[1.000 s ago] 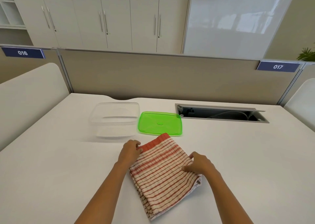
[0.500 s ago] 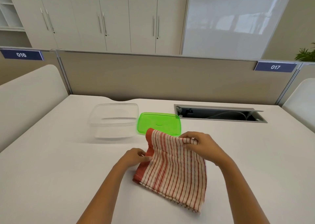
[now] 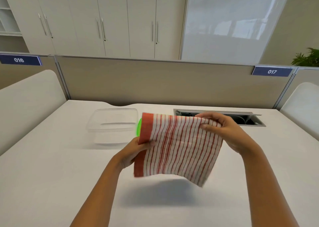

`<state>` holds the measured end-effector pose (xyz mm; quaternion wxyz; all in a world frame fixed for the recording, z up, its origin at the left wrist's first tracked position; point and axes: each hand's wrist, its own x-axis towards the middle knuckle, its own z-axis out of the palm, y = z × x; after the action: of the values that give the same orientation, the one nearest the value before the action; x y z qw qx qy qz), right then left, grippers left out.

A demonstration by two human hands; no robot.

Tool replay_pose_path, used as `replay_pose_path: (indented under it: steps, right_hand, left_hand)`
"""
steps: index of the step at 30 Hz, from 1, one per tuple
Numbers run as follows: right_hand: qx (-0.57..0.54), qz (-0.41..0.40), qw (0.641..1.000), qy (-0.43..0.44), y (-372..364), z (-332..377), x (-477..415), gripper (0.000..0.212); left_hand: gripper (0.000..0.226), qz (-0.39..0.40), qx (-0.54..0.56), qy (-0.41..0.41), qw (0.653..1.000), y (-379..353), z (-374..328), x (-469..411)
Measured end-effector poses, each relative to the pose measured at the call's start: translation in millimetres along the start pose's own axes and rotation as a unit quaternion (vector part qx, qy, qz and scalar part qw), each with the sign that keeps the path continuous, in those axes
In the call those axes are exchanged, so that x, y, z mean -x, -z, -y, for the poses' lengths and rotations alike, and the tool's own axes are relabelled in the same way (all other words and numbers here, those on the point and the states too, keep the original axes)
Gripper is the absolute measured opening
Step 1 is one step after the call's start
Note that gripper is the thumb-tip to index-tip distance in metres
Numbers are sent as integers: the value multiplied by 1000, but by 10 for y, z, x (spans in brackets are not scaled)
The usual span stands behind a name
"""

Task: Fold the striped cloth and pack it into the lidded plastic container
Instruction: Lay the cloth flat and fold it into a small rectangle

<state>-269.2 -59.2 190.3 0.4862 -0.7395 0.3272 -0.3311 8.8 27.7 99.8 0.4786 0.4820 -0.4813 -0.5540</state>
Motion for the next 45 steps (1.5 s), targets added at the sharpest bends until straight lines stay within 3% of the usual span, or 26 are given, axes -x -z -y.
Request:
replay_pose_path:
  steps: [6, 9, 11, 16, 18, 22, 25, 27, 30, 33, 36, 40, 42, 44, 45]
  right_hand:
    - [-89, -109, 986, -90, 12, -554, -110, 26]
    - [-184, -168, 958, -142, -148, -800, -99, 35]
    - [-269, -164, 936, -160, -321, -914, -64, 42]
    - [-560, -106, 795, -206, -812, -1022, 97, 68]
    - [-582, -54, 778, -231, -995, -1023, 137, 80]
    - [-520, 15, 827, -212, -1182, -938, 123, 72]
    - [-520, -40, 834, -178, -1076, -842, 57, 54]
    - [-510, -81, 839, -174, -927, -811, 29, 47]
    - [-399, -109, 890, -192, -698, -776, 5, 32]
    - [-272, -112, 934, -200, -533, -713, -13, 18]
    - [-190, -88, 957, -199, -421, -656, -10, 20]
    - [-145, -47, 982, -113, -212, -496, 80, 40]
    - [-177, -77, 979, -67, -94, -446, 125, 34]
    - [-193, -92, 976, -41, -54, -391, 146, 22]
    - [-186, -96, 977, -31, -60, -370, 146, 26]
  left_hand:
    - [40, -2, 23, 8, 1000, -144, -435, 46]
    - [29, -3, 32, -1, 999, -235, -580, 6]
    - [23, -10, 56, -9, 998, -306, -651, -30]
    - [34, -39, 139, -33, 989, -423, -755, -131]
    - [33, -41, 188, -31, 981, -432, -769, -161]
    - [34, -30, 253, -4, 967, -403, -750, -174]
    - [32, -48, 271, 5, 961, -297, -718, -162]
    - [32, -74, 241, 9, 968, -162, -675, -150]
    - [28, -103, 147, 39, 983, 49, -573, -117]
    - [26, -123, 101, 87, 983, 150, -436, -106]
    - [30, -119, 83, 105, 984, 153, -338, -98]
    - [47, -1, 32, 14, 999, 212, -383, 15]
    - [52, 17, 45, -49, 998, 241, -465, 72]
    - [44, 14, 41, -87, 995, 233, -538, 87]
    - [37, 3, 28, -95, 995, 214, -575, 89]
